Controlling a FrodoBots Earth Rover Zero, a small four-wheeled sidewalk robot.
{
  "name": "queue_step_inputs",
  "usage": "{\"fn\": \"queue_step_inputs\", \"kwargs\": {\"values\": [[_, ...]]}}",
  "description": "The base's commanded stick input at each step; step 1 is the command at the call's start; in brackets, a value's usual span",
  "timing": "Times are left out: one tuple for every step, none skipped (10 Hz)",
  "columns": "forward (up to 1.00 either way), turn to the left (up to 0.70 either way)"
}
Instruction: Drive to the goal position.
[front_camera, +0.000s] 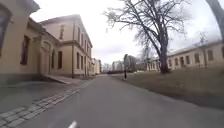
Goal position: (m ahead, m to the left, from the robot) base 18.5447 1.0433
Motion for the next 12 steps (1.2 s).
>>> {"fn": "queue_step_inputs", "kwargs": {"values": [[0.7, 0.0], [0.7, 0.0], [0.7, 0.0], [0.7, 0.0], [0.7, 0.0], [0.7, 0.0], [0.7, 0.0], [0.7, 0.0], [0.7, 0.0], [0.7, 0.0], [0.7, 0.0], [0.7, 0.0]]}}
